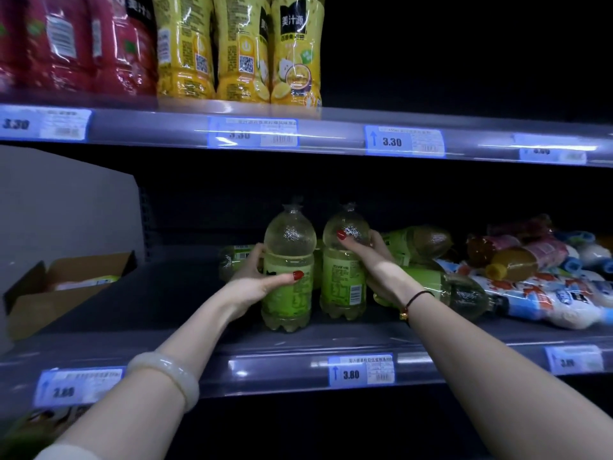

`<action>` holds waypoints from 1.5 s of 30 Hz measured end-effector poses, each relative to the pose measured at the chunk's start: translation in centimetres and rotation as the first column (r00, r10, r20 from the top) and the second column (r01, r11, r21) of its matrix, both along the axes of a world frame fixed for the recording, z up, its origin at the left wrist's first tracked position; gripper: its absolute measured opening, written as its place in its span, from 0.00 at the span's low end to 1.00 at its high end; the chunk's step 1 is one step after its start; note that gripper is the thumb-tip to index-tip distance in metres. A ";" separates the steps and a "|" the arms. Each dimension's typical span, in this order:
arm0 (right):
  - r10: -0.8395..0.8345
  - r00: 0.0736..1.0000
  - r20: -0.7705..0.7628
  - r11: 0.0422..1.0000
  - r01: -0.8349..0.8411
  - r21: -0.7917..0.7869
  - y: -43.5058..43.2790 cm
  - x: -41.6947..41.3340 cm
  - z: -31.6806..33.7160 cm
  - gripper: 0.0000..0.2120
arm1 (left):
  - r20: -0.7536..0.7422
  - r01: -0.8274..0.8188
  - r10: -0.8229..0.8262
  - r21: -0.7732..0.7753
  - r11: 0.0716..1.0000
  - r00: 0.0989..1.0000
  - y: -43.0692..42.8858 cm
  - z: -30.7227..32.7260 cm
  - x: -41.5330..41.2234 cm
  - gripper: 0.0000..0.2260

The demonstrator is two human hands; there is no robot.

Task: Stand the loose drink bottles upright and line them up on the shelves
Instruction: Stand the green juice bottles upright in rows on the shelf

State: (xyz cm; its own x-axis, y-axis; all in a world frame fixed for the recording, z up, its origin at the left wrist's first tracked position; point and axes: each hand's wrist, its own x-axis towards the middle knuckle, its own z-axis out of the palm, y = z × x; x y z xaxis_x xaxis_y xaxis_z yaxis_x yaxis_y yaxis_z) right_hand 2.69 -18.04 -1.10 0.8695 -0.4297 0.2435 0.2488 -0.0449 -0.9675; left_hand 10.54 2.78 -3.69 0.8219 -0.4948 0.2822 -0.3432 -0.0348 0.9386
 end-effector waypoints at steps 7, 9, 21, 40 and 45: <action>0.049 0.996 -0.073 0.995 -0.055 -0.079 0.5 -0.1 -1.3 0.42 | 0.015 0.024 -0.023 -0.066 0.998 1.000 -1.8 0.9 -1.2 0.19; -0.017 1.000 -0.005 0.997 0.017 -0.081 1.2 -0.5 -1.5 0.38 | 0.017 -0.025 0.027 -0.111 0.994 0.999 -1.9 0.8 -1.6 0.19; -0.149 0.957 0.247 0.958 0.202 -0.205 6.0 -8.0 -0.8 0.27 | 0.180 -0.091 0.133 -0.223 0.970 0.975 1.4 1.1 -8.0 0.36; 0.026 0.993 -0.116 0.990 -0.042 -0.132 13.9 -21.5 -14.4 0.28 | -0.097 -0.141 0.131 -0.097 0.985 0.987 11.1 -13.3 -23.6 0.31; 0.037 0.970 -0.241 0.994 -0.060 -0.092 16.1 -20.8 -21.2 0.29 | -0.243 -0.085 0.086 0.015 0.996 0.966 13.8 -20.1 -21.5 0.41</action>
State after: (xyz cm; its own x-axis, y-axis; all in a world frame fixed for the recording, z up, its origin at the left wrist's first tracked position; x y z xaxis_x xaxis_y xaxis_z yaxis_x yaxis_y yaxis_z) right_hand -18.14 -1.97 -22.28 0.9268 -0.3699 0.0649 0.0152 -0.1358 -0.9906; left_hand -10.98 16.53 -23.78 0.9050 -0.4202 0.0666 -0.1002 -0.0585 0.9932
